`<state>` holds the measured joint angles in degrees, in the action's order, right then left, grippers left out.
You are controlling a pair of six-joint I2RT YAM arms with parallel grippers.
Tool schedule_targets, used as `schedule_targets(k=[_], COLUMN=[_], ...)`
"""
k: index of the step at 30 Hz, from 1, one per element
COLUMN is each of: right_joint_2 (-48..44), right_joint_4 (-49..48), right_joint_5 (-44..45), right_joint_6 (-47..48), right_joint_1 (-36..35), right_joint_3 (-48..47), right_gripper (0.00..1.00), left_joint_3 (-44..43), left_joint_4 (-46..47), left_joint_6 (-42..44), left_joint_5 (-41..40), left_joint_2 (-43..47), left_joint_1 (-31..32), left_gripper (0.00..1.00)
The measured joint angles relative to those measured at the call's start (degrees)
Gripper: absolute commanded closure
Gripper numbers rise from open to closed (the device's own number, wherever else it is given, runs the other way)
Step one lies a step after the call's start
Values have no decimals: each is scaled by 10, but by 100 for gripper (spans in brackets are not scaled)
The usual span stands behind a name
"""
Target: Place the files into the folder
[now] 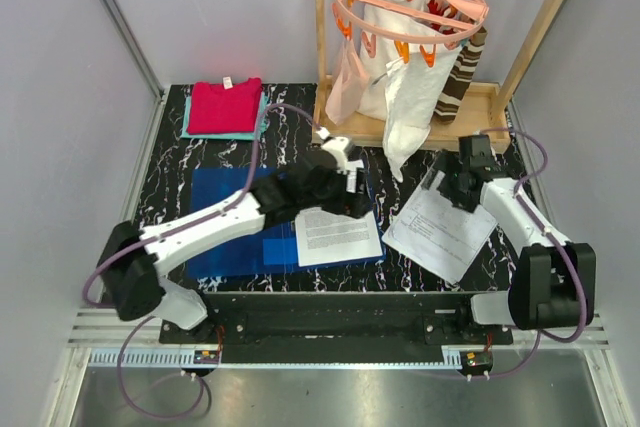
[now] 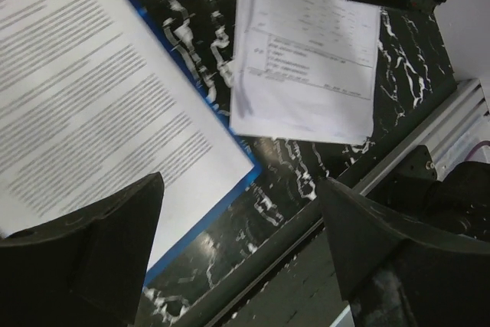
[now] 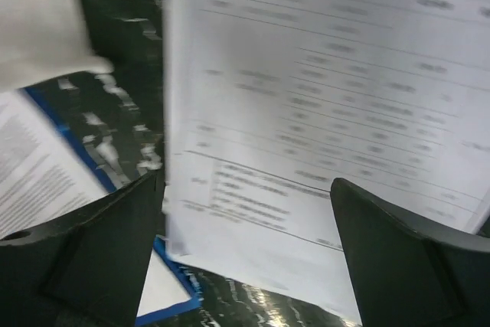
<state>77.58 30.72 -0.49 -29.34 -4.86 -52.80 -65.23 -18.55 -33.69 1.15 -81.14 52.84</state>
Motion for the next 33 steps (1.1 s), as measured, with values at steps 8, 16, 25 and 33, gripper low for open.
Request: schedule_targets(k=[8,16,25,33], right_joint_2=[-53,-81,-21,1], right_joint_4=[27,-22,-77,-129], right_joint_5=[32,41,5,-69], right_joint_6=[-40,-70,-67,-51], right_joint_1=[155,271,322,329], right_joint_3=[124,155,163,163], right_gripper=[17,23,16,9], left_joint_3=[-228,-381,-431,-429], left_joint_4=[59,49,23,14], left_joint_6=[24,22,-24,-55], left_joint_5=[49,103,125,148], left_joint_2=[-299,-504,-560,-560], left_joint_1=[62,80,60,41], left_gripper=[45,51,55,55])
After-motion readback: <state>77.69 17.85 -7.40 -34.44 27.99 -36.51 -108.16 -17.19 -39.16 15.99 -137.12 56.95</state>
